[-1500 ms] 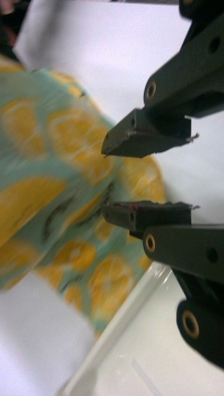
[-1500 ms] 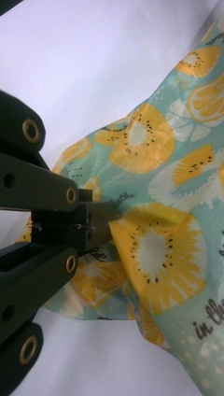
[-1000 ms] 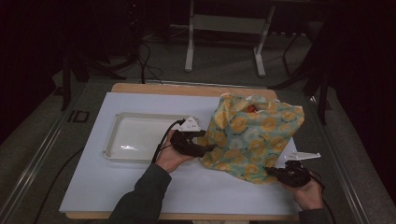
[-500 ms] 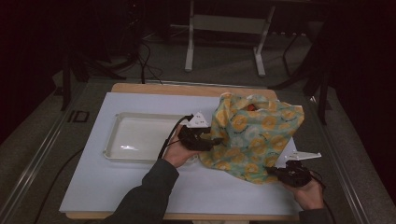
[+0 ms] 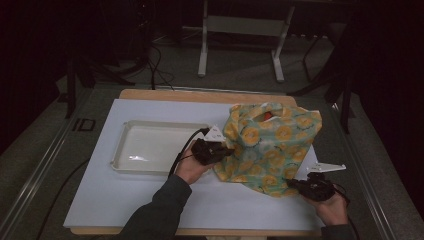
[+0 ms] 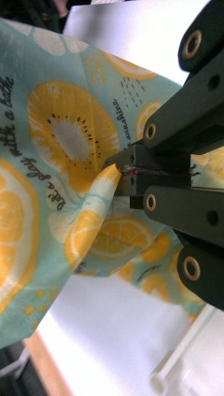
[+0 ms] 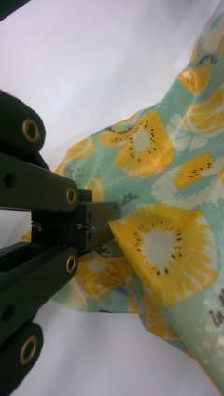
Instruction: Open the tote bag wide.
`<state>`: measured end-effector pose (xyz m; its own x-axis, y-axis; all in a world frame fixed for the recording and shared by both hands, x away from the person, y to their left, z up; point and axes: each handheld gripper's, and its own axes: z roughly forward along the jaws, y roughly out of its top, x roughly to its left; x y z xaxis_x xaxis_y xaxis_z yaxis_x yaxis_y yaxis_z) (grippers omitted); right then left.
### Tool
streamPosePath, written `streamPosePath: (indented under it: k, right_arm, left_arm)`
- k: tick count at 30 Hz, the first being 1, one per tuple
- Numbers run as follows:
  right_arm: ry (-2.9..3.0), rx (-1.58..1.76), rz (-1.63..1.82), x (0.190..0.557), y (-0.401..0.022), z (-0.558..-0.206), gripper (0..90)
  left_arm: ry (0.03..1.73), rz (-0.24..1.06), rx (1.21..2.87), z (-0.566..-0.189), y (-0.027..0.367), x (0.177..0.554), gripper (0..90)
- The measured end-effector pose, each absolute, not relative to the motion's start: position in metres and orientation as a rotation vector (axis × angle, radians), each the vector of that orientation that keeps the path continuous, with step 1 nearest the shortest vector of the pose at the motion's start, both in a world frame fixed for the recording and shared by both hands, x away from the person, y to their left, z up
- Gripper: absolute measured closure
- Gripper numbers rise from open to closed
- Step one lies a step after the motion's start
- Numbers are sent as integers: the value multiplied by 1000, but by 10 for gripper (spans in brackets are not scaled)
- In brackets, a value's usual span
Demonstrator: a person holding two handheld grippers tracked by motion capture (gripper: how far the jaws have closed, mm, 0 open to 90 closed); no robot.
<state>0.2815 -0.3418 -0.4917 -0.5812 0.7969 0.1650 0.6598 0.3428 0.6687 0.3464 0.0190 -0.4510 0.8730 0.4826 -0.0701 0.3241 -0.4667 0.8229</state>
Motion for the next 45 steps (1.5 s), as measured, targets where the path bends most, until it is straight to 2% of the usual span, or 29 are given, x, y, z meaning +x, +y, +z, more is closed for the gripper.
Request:
streamPosePath:
  k: [12,18,19,20,22,24,25,28,29,30,32,37,42,45]
  right_arm:
    - [2461,1358,1004,278,-345,-506,900]
    - [2442,1349,1043,277,-347,-501,885]
    - [2419,1338,1076,277,-350,-494,786]
    - [2419,1338,1076,277,-350,-494,786]
    - [2397,1330,1109,277,-353,-489,709]
    - [2390,1330,1116,278,-354,-487,684]
    - [2374,1315,1146,279,-356,-481,617]
    - [2336,1317,1169,282,-357,-473,535]
    - [2336,1317,1169,282,-357,-473,535]
    - [2296,1322,1186,287,-358,-465,458]
    - [2288,1321,1186,288,-358,-464,440]
    - [2224,1345,1189,301,-357,-455,328]
    - [2183,1367,1214,309,-358,-452,318]
    - [2134,1408,1261,316,-361,-448,445]
  left_arm:
    - [656,172,2193,-486,22,341,893]
    - [663,171,2212,-491,20,341,893]
    - [663,170,2212,-491,20,341,893]
    - [663,171,2214,-491,20,341,893]
    - [662,170,2215,-491,20,342,892]
    - [662,170,2216,-491,20,342,893]
    - [660,172,2217,-491,20,342,892]
    - [658,173,2219,-490,20,342,892]
    - [658,173,2219,-490,20,342,892]
    - [660,172,2216,-490,20,342,892]
    - [659,173,2215,-490,20,342,892]
    - [662,175,2211,-489,20,342,891]
    - [660,175,2212,-489,20,342,891]
    - [660,178,2210,-489,20,342,890]
